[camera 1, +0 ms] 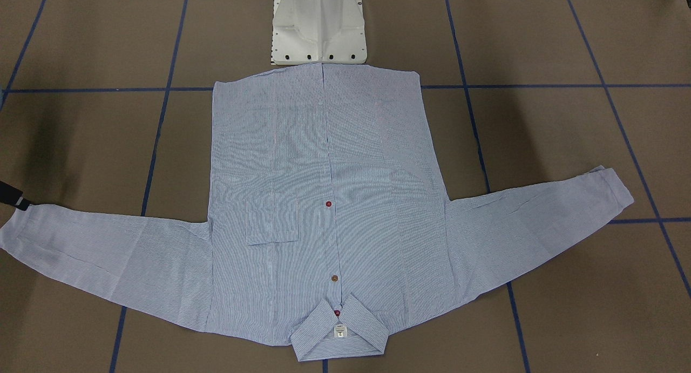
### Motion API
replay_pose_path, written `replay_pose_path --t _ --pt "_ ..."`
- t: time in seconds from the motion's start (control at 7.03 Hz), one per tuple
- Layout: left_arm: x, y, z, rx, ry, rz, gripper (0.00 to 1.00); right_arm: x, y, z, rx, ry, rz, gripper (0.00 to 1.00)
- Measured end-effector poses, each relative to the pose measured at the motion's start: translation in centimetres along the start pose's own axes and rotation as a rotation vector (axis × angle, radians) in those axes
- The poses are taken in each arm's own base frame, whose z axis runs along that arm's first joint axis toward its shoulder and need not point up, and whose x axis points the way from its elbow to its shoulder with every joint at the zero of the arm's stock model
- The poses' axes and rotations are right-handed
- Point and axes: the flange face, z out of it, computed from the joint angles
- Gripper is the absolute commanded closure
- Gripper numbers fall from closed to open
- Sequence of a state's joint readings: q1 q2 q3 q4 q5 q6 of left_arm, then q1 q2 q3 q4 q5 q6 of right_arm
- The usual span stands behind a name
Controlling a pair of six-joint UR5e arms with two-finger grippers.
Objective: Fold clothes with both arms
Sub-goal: 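Lower the right gripper to the cuff of the sleeve nearest it and grasp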
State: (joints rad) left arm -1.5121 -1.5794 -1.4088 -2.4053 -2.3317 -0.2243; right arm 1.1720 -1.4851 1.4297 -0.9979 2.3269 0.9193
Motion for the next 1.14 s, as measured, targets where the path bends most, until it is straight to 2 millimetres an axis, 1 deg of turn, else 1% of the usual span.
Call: replay_pose_path --t 0.28,0.57,0.71,0.85,1.0,1.14 --pt "0.2 -0.1 0.2 0.011 0.032 -0.086 0.01 -0.6 0.2 1.9 0.005 0.027 0.038 0.09" --pt "1.4 -1.3 0.2 0.017 0.067 -0.121 0.01 -1.0 0.8 3.4 0.011 0.058 0.110 0.11" --pt "2.2 -1.8 0.6 0.012 0.081 -0.113 0.01 -0.5 1.0 3.8 0.007 0.067 0.143 0.11" --pt "3.0 -2.2 1.1 0.004 0.092 -0.101 0.01 0.5 1.2 3.8 0.004 0.074 0.166 0.14" --pt "3.6 -2.5 1.6 -0.003 0.100 -0.089 0.01 1.8 1.3 3.6 0.006 0.082 0.187 0.23" --pt "4.1 -2.6 2.0 -0.008 0.105 -0.080 0.01 2.8 1.4 3.6 0.007 0.089 0.201 0.30"
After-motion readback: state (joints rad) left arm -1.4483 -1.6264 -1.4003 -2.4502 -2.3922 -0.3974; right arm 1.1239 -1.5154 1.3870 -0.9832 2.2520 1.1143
